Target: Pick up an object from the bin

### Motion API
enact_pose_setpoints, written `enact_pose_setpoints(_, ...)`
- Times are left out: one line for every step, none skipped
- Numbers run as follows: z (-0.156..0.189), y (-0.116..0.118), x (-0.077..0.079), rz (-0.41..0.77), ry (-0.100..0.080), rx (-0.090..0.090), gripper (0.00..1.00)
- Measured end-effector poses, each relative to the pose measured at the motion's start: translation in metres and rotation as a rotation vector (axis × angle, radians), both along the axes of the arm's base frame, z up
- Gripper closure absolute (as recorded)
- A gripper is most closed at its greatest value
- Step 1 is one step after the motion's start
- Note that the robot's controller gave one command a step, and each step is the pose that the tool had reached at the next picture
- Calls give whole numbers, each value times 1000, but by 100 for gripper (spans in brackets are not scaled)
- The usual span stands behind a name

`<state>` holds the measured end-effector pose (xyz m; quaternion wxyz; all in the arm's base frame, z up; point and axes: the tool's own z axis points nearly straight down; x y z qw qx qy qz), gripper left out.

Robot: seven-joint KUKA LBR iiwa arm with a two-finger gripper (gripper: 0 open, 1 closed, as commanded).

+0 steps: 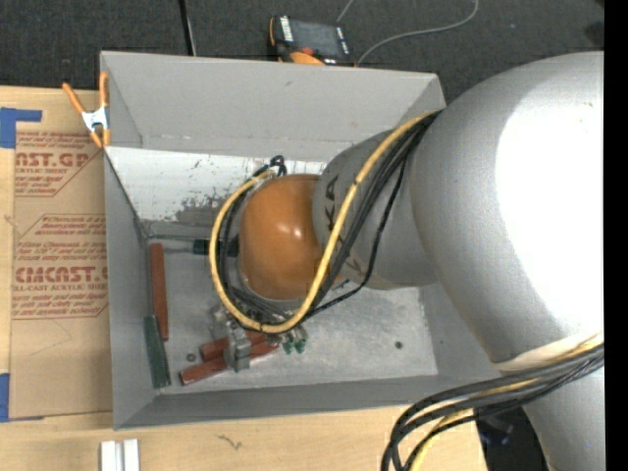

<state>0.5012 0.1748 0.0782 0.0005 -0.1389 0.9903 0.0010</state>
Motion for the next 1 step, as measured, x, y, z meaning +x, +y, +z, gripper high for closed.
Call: enact_pose_setpoints(149,5,39,-8,-10,1,100)
